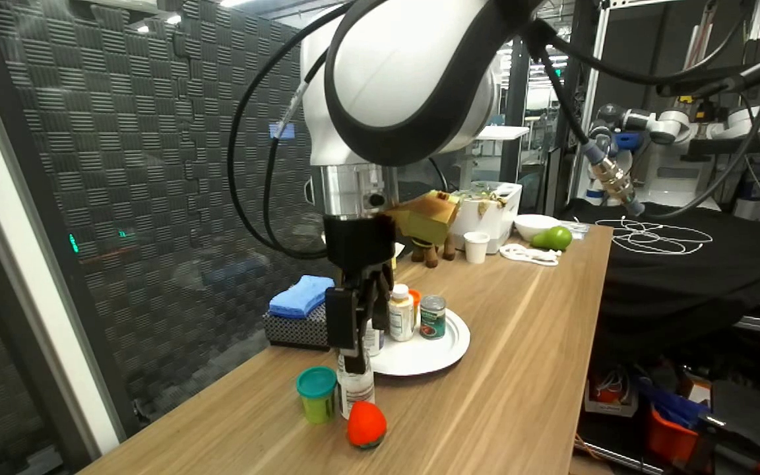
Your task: Put all the objects around the white plate into the white plate
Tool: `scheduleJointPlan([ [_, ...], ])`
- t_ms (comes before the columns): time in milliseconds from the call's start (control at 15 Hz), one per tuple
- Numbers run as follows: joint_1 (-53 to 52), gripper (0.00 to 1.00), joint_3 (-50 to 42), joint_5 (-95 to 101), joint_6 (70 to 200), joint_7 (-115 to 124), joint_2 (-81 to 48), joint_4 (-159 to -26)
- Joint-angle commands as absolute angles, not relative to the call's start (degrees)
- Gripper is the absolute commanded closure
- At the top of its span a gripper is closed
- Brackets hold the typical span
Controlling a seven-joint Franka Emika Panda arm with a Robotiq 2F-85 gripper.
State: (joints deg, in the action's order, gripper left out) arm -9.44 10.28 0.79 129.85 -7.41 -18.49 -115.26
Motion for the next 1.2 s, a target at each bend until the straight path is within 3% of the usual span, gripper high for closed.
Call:
scheduleJointPlan([
  [0, -9.3, 0.00, 10.6, -0.1, 128.6, -8.9, -21.6, -111.4],
  [467, -9.2, 0.00, 10.7, -0.2, 128.3, -9.3, -24.5, -108.8],
  [600, -9.4, 0.27, 10.5, 0.2, 128.5, -8.9, -24.9, -108.5],
  [800, -9.5, 0.51, 10.4, 0.4, 128.6, -8.5, -25.3, -108.0],
  [1067, -9.6, 0.80, 10.3, 0.6, 128.9, -8.1, -24.7, -108.2],
  [1133, -9.4, 0.80, 10.3, 0.2, 128.8, -8.0, -24.0, -108.5],
])
